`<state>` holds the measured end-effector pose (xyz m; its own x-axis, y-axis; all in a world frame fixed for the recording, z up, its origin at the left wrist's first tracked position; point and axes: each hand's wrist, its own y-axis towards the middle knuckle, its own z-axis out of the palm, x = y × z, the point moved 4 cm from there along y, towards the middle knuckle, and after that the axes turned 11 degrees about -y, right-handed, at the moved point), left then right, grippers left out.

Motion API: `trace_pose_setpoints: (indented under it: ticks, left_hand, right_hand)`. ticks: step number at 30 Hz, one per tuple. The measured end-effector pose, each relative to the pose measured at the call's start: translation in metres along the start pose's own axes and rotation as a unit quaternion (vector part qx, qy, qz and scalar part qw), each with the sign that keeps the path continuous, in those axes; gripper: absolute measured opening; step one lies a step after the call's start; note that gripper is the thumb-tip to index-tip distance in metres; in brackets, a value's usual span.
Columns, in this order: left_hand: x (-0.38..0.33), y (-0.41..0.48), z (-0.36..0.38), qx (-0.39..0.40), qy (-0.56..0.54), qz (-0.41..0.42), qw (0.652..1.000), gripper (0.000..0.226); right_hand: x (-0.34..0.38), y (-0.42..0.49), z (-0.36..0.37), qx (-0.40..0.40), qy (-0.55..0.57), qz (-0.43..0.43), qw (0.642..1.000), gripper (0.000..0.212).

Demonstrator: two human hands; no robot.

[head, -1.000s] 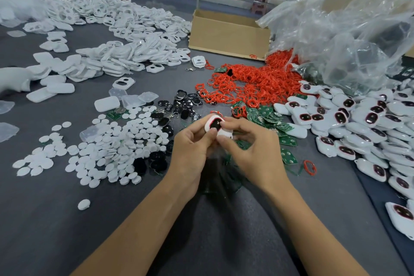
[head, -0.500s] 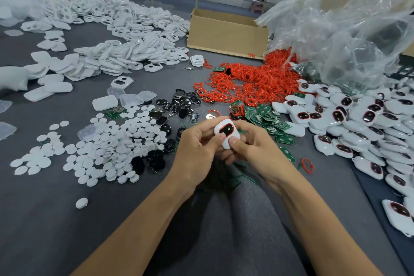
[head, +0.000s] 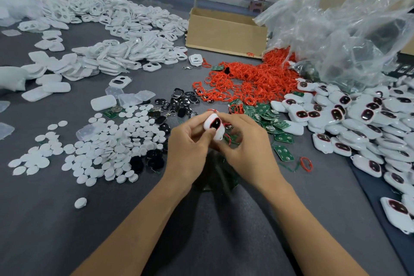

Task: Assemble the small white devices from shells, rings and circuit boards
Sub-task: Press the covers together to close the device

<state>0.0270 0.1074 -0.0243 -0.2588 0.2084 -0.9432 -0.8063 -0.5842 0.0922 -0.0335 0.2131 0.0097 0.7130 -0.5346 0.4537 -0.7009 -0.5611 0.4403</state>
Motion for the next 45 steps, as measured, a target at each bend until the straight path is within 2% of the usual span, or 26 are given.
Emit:
trace_pose_setpoints:
  ticks: [2, 4, 6, 8, 10, 13, 16, 19, 22, 24, 27, 29, 31, 36, 42, 45]
  left_hand:
    - [0.0, -0.001, 0.001, 0.01, 0.011, 0.003, 1.0, 0.029]
    - [-0.003, -0.001, 0.003, 0.004, -0.015, 0.009, 1.0, 0.018]
    - [-0.007, 0.001, 0.001, -0.035, -0.06, 0.008, 0.998, 0.026]
    - [-0.009, 0.005, -0.007, -0.09, -0.097, 0.009, 0.991, 0.035]
    - [-0.012, 0.007, -0.017, -0.142, -0.127, 0.02, 0.981, 0.041]
    - [-0.014, 0.004, -0.023, -0.176, -0.144, 0.044, 0.973, 0.042]
    - [-0.017, 0.003, -0.021, -0.172, -0.136, 0.058, 0.974, 0.041]
    - [-0.014, 0.001, -0.021, -0.17, -0.115, 0.056, 0.977, 0.04]
    - [-0.013, 0.003, -0.017, -0.151, -0.112, 0.044, 0.981, 0.038]
    - [-0.01, 0.002, -0.017, -0.148, -0.093, 0.04, 0.984, 0.037]
    - [-0.011, 0.004, -0.016, -0.143, -0.09, 0.047, 0.984, 0.036]
    - [-0.01, 0.004, -0.017, -0.147, -0.085, 0.047, 0.984, 0.035]
    - [-0.01, 0.003, -0.016, -0.138, -0.086, 0.04, 0.986, 0.031]
    - [-0.006, 0.004, -0.013, -0.102, -0.098, 0.008, 0.99, 0.019]
    - [-0.007, 0.001, -0.007, -0.055, -0.04, 0.016, 0.998, 0.015]
    - [-0.008, 0.001, -0.005, -0.04, -0.032, 0.026, 0.998, 0.014]
  right_hand:
    - [0.0, 0.0, -0.001, -0.011, -0.005, -0.01, 1.0, 0.032]
    - [-0.004, -0.001, 0.0, -0.002, 0.047, 0.03, 0.998, 0.028]
    - [-0.009, 0.001, -0.001, 0.001, 0.134, 0.085, 0.987, 0.032]
    - [-0.005, -0.002, -0.006, -0.051, 0.17, 0.084, 0.981, 0.035]
    - [0.003, -0.006, -0.009, -0.092, 0.119, 0.027, 0.988, 0.04]
    - [0.017, -0.013, 0.002, -0.029, -0.032, -0.045, 0.998, 0.04]
    - [0.012, -0.011, -0.005, -0.096, -0.054, -0.021, 0.994, 0.039]
    - [0.012, -0.011, 0.002, -0.032, -0.135, -0.033, 0.99, 0.047]
    - [0.008, -0.01, -0.004, -0.081, -0.123, -0.009, 0.989, 0.047]
    - [0.013, -0.012, 0.0, -0.061, -0.148, -0.039, 0.986, 0.048]
    - [0.008, -0.011, -0.005, -0.116, -0.154, -0.012, 0.981, 0.044]
    - [0.009, -0.014, 0.005, -0.059, -0.184, -0.035, 0.98, 0.049]
    - [0.007, -0.016, 0.011, -0.042, -0.196, -0.039, 0.979, 0.049]
    - [0.008, -0.014, 0.012, -0.06, -0.133, -0.03, 0.989, 0.054]
    - [0.005, -0.012, 0.015, 0.017, -0.057, -0.045, 0.997, 0.071]
    - [0.0, -0.011, 0.015, 0.02, -0.003, -0.012, 1.0, 0.069]
